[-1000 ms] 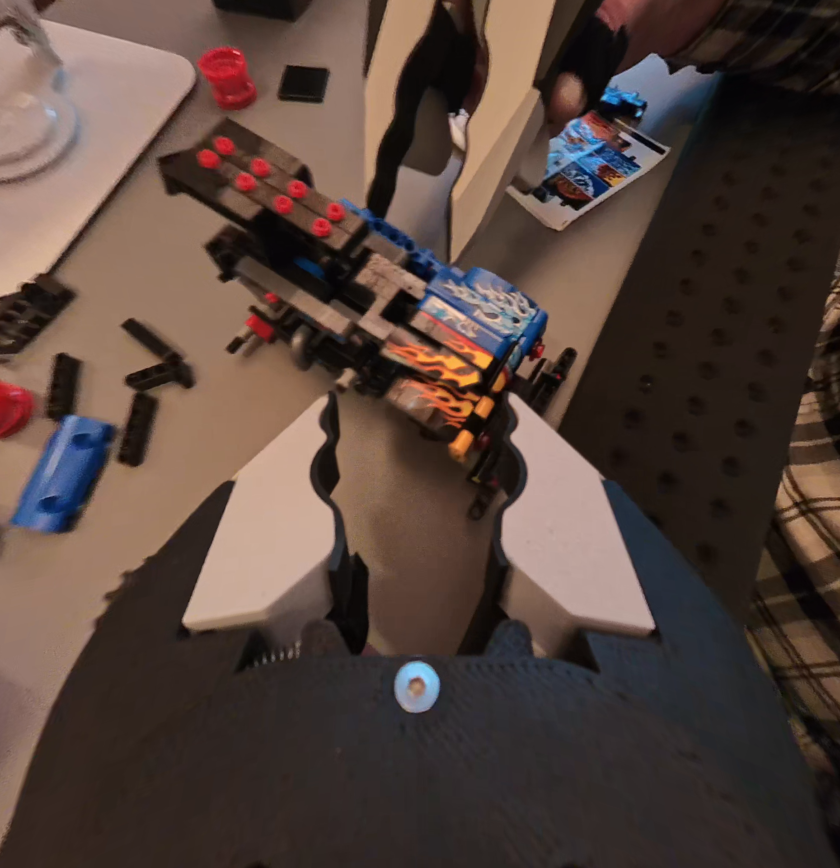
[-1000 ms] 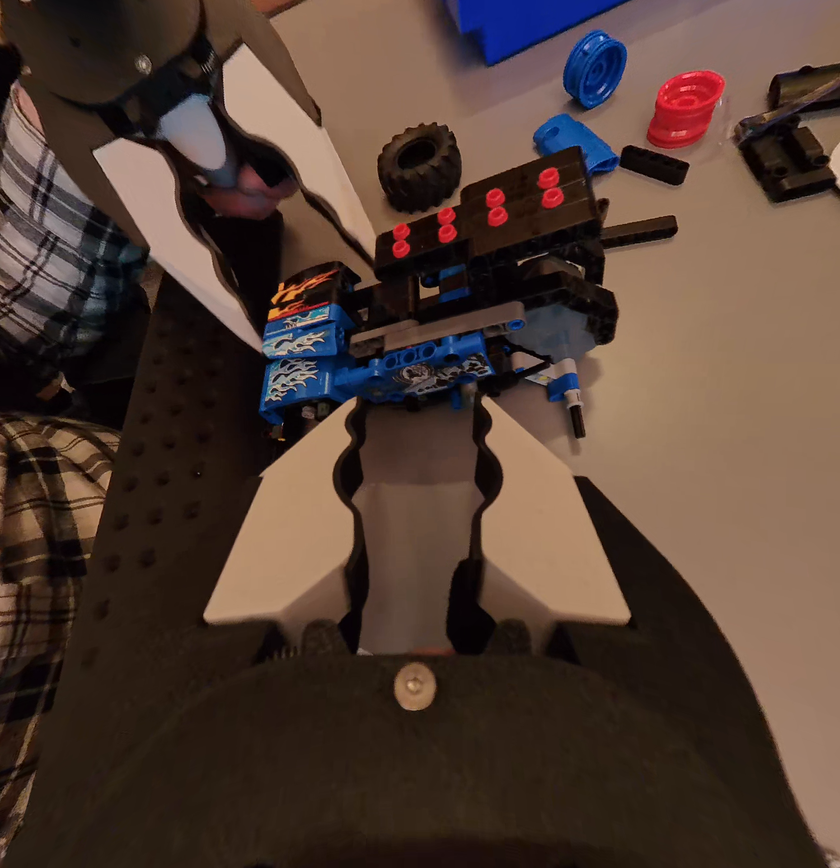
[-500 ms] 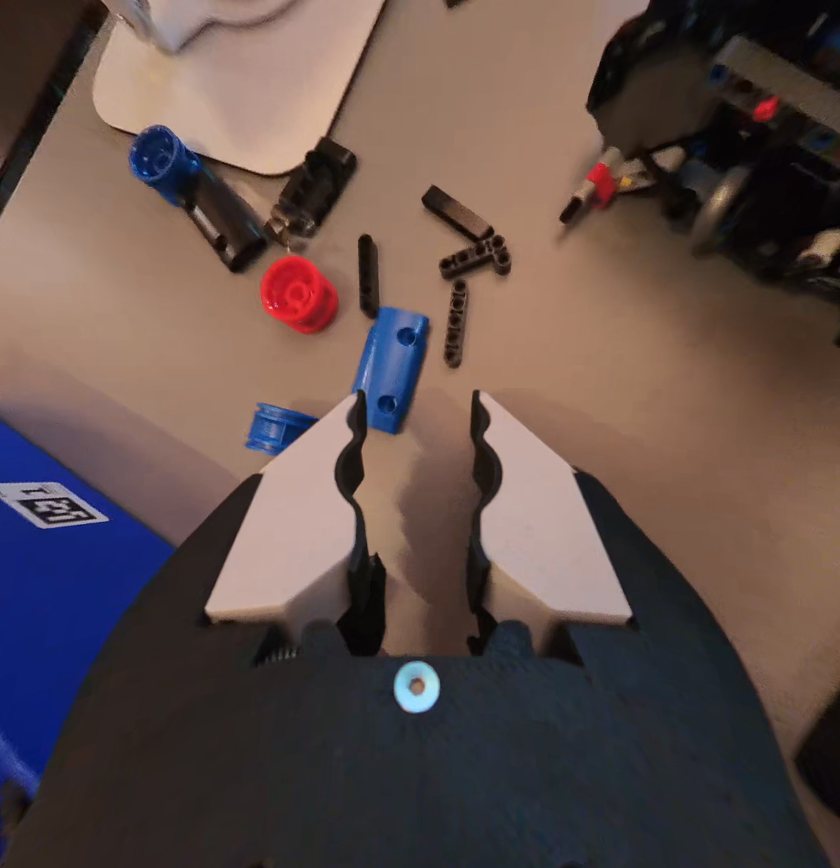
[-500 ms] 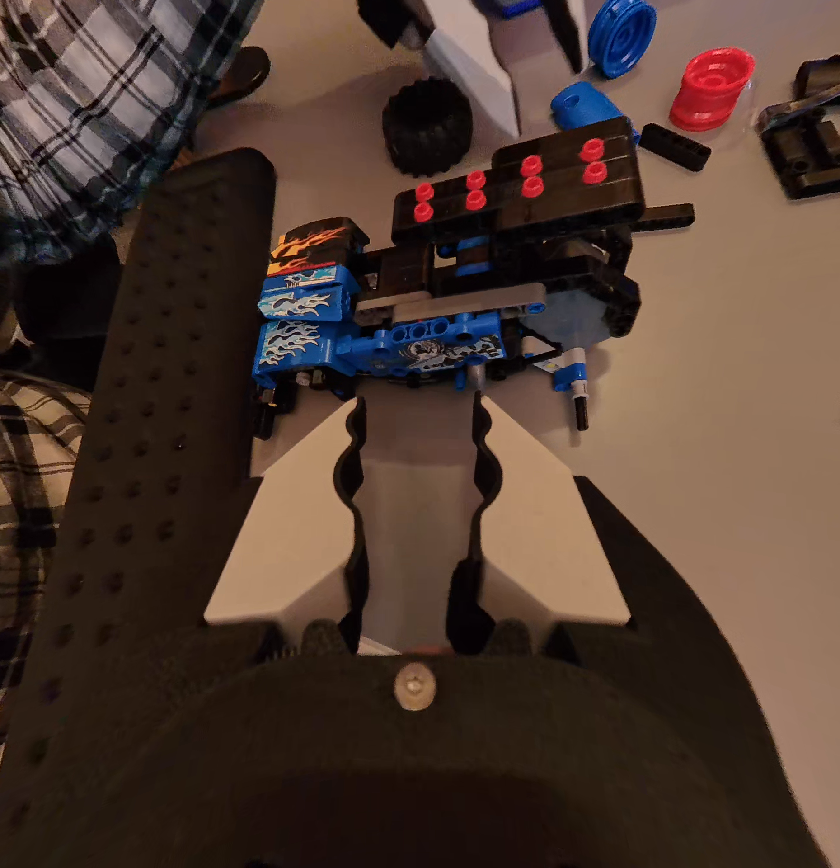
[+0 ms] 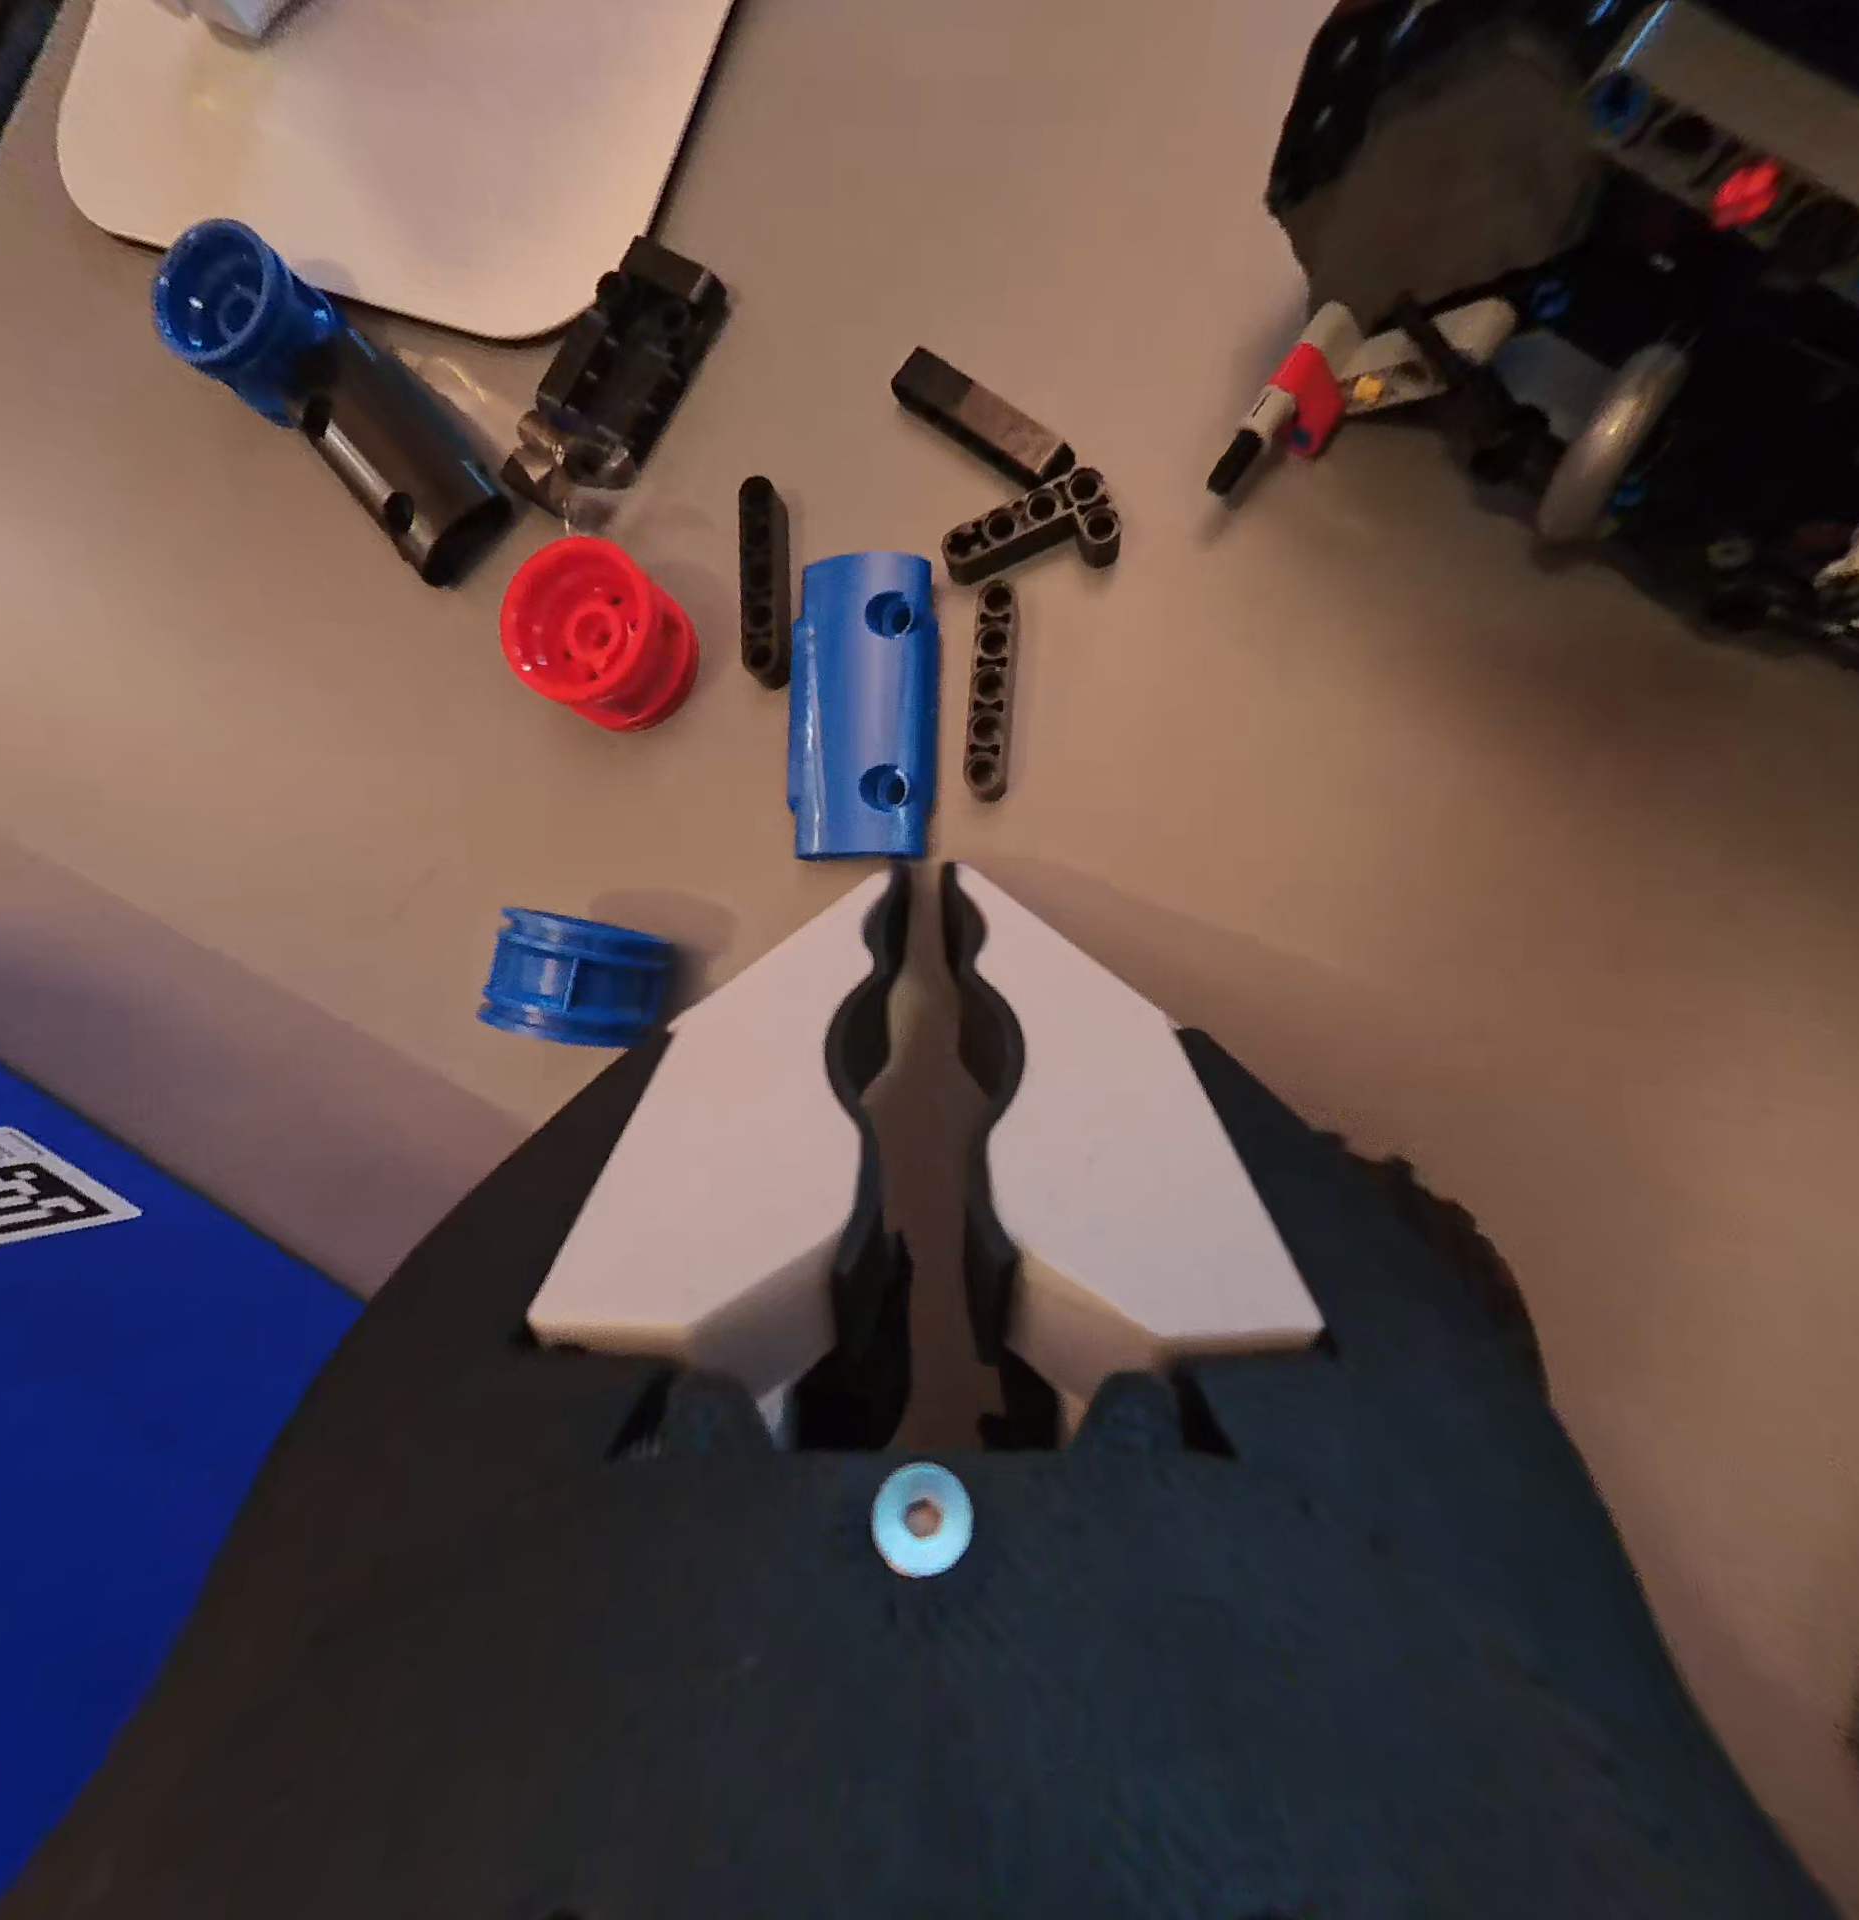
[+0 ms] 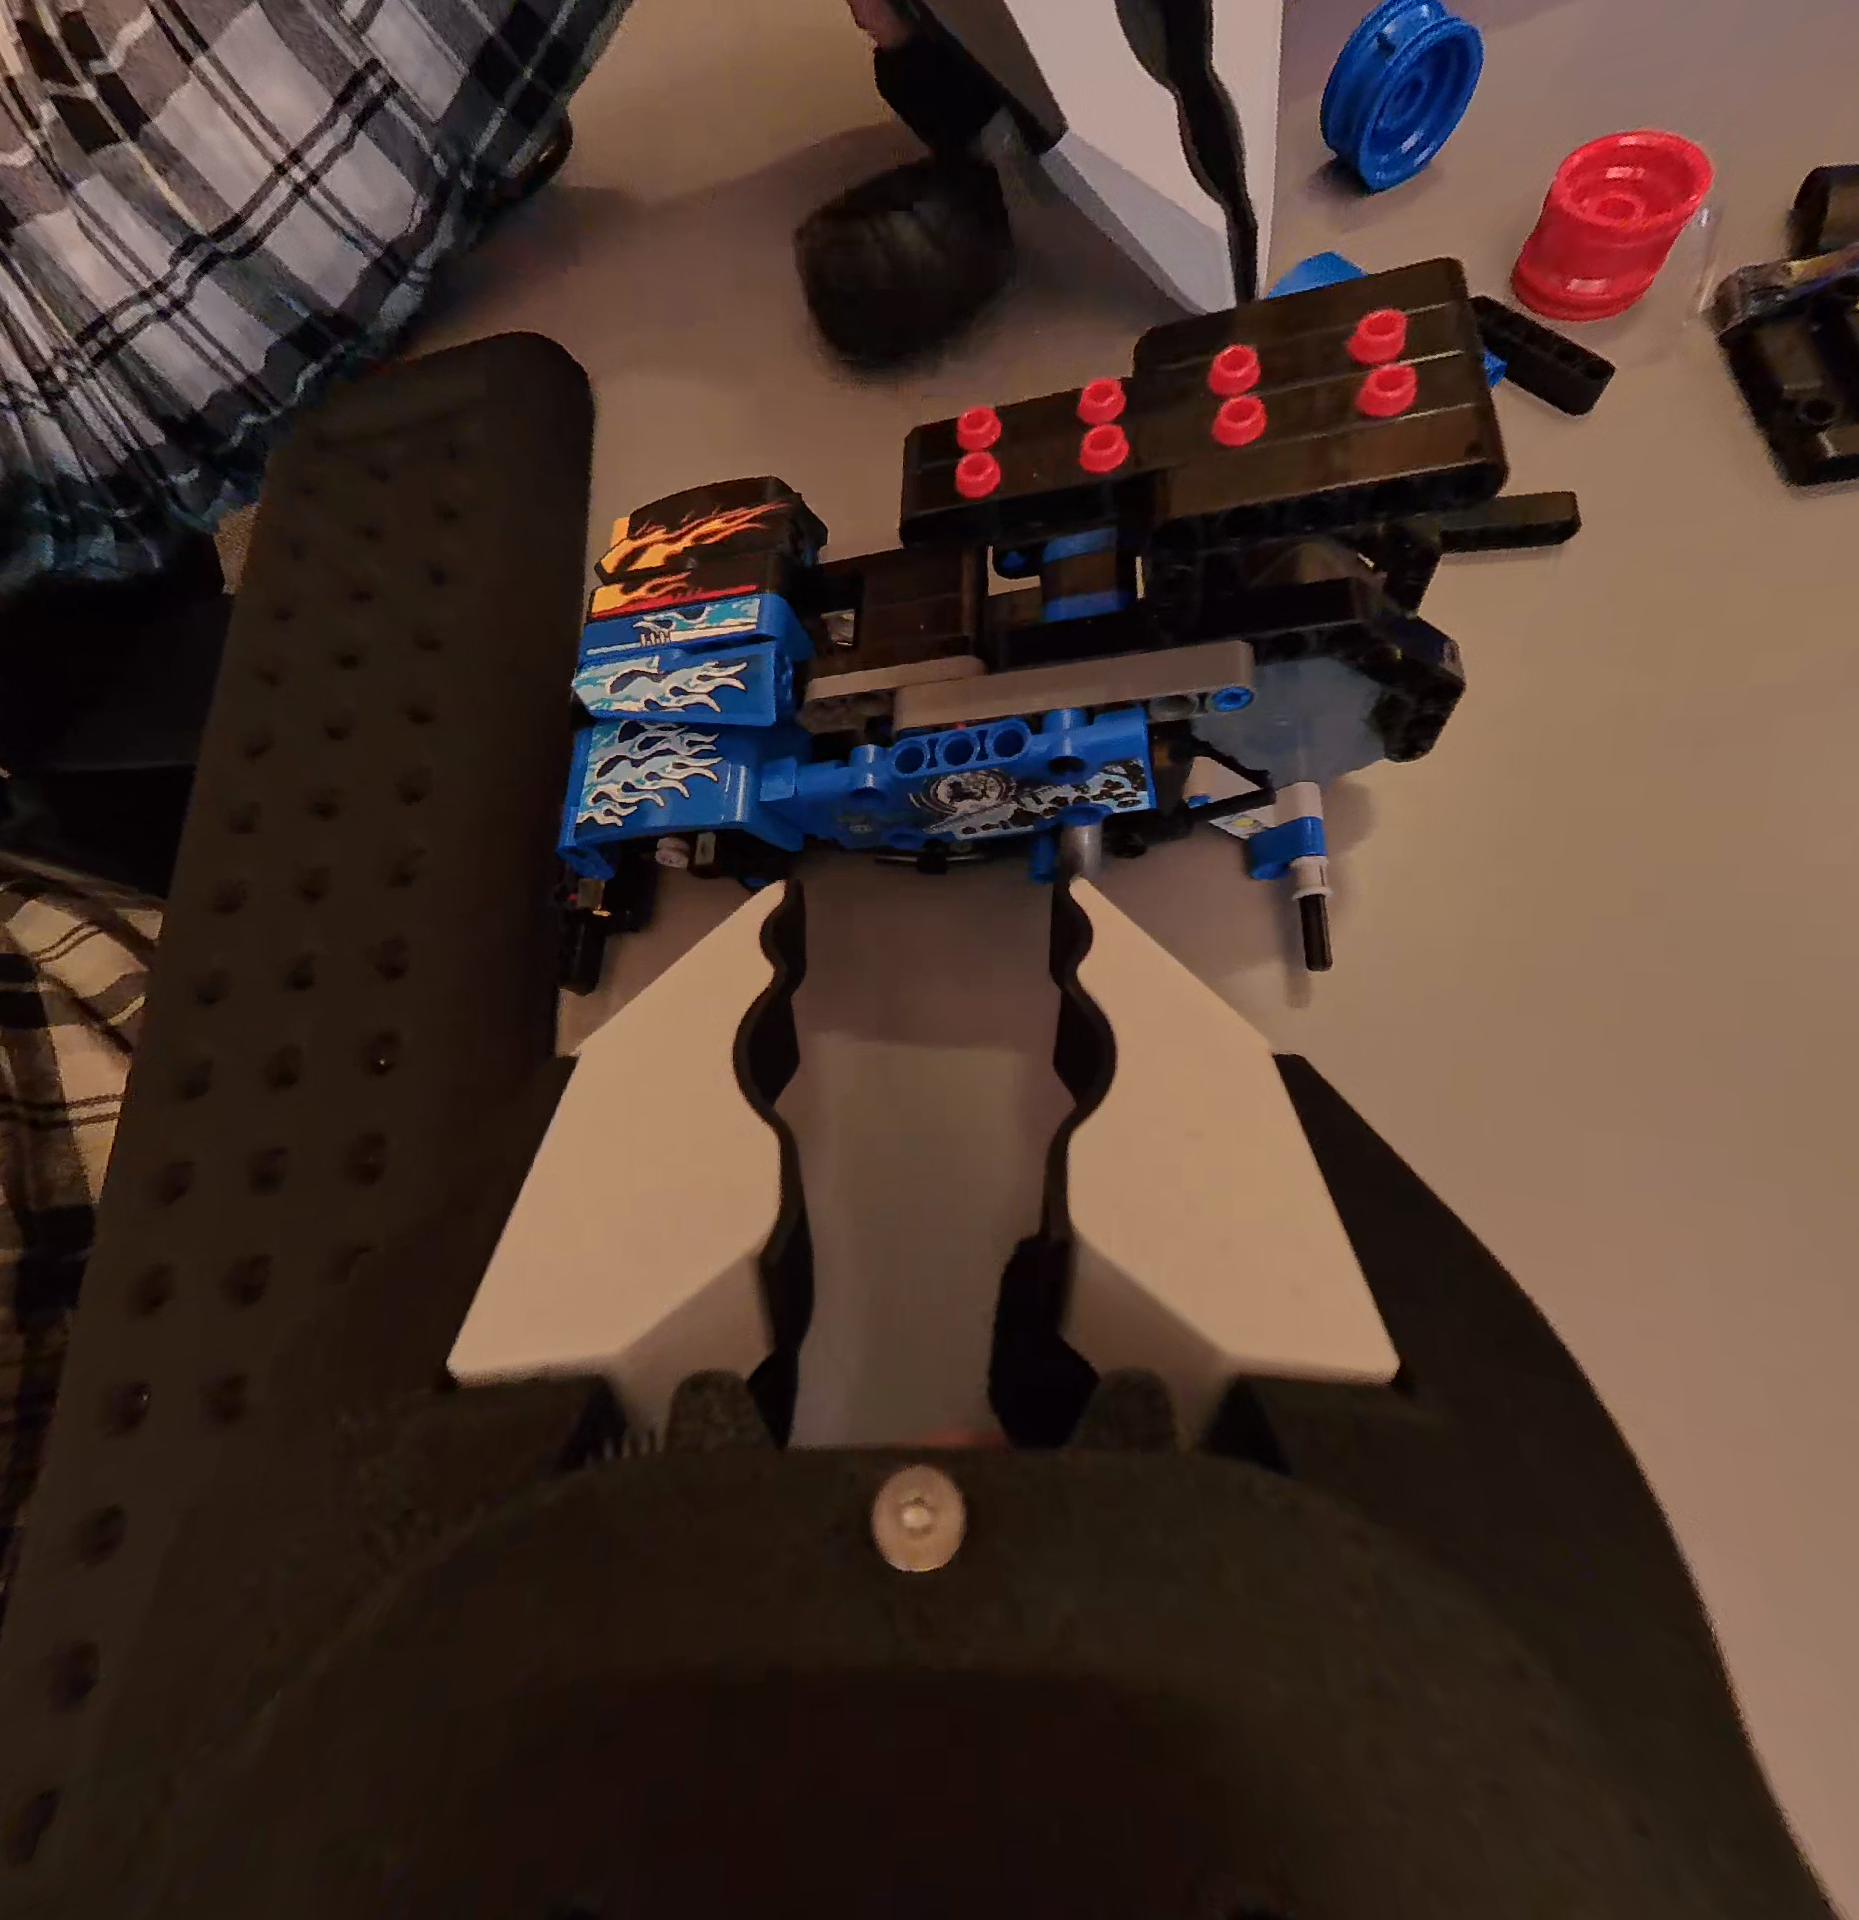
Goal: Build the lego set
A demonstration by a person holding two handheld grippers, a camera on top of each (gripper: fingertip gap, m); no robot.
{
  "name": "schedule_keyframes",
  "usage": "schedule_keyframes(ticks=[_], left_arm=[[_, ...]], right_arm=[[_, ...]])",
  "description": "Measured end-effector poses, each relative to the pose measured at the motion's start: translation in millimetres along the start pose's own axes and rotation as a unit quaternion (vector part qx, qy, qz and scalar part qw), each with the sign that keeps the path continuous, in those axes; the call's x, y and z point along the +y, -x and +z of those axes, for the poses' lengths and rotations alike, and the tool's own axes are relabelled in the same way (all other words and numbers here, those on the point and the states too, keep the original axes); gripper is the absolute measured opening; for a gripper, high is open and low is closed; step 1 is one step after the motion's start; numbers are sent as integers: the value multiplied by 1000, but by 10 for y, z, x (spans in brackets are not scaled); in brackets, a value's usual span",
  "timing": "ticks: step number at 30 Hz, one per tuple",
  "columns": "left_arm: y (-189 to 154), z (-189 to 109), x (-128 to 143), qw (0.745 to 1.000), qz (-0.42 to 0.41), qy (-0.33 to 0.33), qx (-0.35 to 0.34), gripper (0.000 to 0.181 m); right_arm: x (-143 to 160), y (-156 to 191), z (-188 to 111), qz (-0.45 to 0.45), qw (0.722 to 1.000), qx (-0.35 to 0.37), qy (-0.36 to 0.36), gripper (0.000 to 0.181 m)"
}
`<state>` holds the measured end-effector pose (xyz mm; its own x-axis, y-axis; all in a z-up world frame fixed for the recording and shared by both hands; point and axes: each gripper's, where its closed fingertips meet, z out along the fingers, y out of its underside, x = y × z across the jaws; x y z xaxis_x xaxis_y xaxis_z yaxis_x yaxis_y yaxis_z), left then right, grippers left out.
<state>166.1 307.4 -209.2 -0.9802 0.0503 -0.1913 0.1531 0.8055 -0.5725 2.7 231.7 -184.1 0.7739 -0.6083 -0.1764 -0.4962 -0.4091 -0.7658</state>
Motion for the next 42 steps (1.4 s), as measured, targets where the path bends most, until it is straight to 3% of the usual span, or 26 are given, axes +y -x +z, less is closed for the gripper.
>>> schedule_keyframes(ticks=[4, 8, 13, 20, 24, 31, 36, 42], left_arm=[[-22, -25, -47, 1000, -7, -8, -1, 39], [72, 33, -101, 1000, -9, -3, -22, 49], [92, 126, -193, 1000, -10, -4, -15, 25], [111, 128, -205, 999, -6, -8, -34, 22], [191, 1, -280, 997, -6, -33, -66, 7], [244, -90, -305, 995, 10, -45, -91, 7], [297, -318, -385, 991, 14, -67, -117, 7], [451, -836, -559, 977, 30, -91, -191, 7]], right_arm=[[-31, 26, 54, -7, 1000, 8, 5, 46], [-68, 46, 101, -9, 1000, 9, 6, 46], [-108, 85, 162, -12, 1000, 11, 9, 46], [-211, 121, 296, -11, 1000, 23, 13, 50], [-284, 126, 381, 2, 1000, 29, 10, 49], [-422, 158, 559, 4, 999, 43, 8, 51], [-509, 153, 683, 11, 998, 54, 8, 51], [-660, 122, 888, 9, 998, 67, 7, 55]])
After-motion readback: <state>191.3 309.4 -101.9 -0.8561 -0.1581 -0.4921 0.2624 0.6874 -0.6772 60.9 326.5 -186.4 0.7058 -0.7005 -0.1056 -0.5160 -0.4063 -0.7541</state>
